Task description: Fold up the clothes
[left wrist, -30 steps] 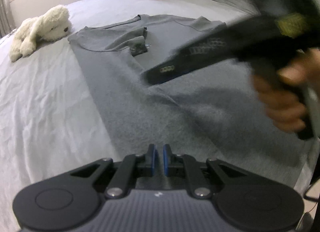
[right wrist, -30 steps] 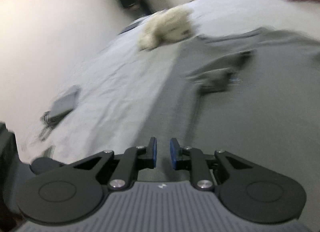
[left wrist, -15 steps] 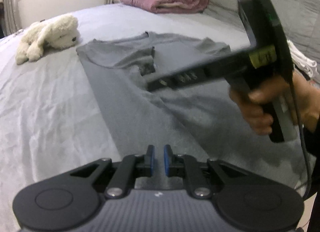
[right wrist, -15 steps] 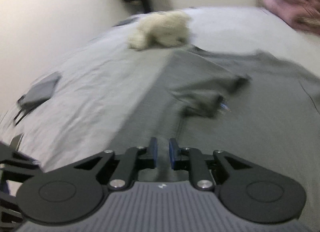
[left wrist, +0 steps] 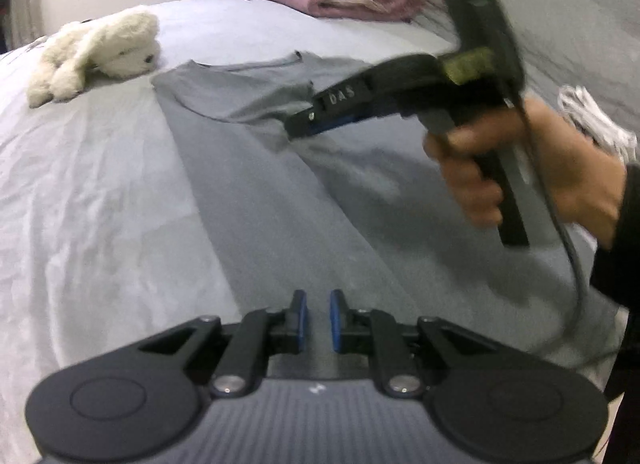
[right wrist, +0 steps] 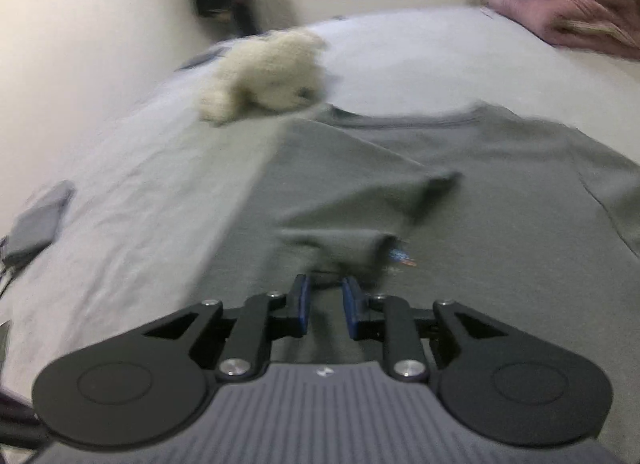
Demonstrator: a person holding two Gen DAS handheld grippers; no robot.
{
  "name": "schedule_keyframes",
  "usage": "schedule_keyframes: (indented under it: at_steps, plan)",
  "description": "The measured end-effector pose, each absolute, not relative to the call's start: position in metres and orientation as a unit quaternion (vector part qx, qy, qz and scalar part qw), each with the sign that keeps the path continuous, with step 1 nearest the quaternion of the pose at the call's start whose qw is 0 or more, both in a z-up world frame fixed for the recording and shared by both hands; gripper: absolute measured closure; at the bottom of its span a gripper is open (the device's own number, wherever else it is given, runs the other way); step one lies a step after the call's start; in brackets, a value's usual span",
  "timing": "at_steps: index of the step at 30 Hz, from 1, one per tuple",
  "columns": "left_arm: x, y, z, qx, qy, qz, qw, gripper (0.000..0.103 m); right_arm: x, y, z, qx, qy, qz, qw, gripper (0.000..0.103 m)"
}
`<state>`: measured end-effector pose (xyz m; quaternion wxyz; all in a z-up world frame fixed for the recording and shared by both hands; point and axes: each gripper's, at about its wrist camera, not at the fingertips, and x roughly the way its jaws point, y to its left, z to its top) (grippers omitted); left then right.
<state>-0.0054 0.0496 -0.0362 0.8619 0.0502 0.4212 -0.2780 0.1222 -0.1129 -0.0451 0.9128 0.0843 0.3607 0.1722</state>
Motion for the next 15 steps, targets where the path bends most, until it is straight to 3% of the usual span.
schedule_keyframes:
  at_steps: [3, 6, 7, 8, 15]
  plan:
    - [-0.001, 0.051, -0.039, 0.065, 0.422, -0.262, 0.866, 0.090, 0.129, -0.102, -0.055, 0.074, 0.379, 0.175, 0.906, 0.074]
    - [0.006, 0.059, -0.042, 0.067, 0.427, -0.236, 0.871, 0.090, 0.133, -0.107, -0.063, 0.071, 0.398, 0.139, 0.904, 0.078]
    - [0.008, 0.063, -0.041, 0.056, 0.427, -0.235, 0.872, 0.090, 0.128, -0.110, -0.058, 0.078, 0.395, 0.133, 0.906, 0.074]
    - [0.009, 0.066, -0.039, 0.050, 0.423, -0.236, 0.874, 0.090, 0.119, -0.111, -0.051, 0.079, 0.386, 0.131, 0.910, 0.069]
    - [0.007, 0.063, -0.033, 0.038, 0.414, -0.257, 0.872, 0.090, 0.035, -0.088, -0.026, 0.023, 0.363, 0.234, 0.902, 0.070]
